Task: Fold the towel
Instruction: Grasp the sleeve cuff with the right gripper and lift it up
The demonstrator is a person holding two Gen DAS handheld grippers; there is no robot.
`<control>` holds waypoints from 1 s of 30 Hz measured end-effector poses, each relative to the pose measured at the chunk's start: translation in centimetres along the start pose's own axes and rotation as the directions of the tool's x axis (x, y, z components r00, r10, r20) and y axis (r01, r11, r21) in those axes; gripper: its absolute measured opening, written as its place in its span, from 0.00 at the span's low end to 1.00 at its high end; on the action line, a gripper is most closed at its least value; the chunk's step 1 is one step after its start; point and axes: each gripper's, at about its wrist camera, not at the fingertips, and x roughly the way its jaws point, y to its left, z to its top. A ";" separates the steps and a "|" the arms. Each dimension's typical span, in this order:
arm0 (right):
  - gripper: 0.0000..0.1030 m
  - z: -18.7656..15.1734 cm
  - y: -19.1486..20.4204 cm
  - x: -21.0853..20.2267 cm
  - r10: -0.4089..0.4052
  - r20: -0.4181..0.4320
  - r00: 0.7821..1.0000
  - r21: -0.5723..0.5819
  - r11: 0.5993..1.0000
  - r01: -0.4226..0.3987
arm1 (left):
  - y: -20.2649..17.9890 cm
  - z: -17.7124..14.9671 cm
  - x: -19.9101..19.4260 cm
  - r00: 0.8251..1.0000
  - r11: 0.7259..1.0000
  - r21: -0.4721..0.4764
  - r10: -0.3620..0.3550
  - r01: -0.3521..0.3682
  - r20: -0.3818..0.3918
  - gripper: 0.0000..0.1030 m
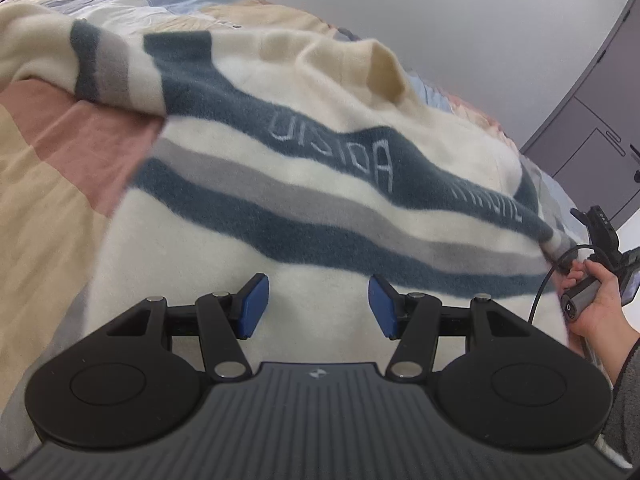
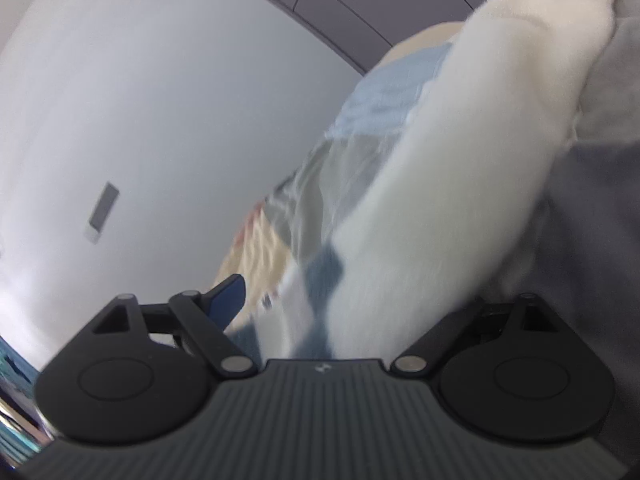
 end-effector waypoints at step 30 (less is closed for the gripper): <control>0.08 20.8 -2.8 -0.5 -0.240 0.306 0.921 -0.269 0.906 0.326 | -2.1 1.0 0.9 0.996 0.993 0.074 0.091 -0.091 0.015 0.60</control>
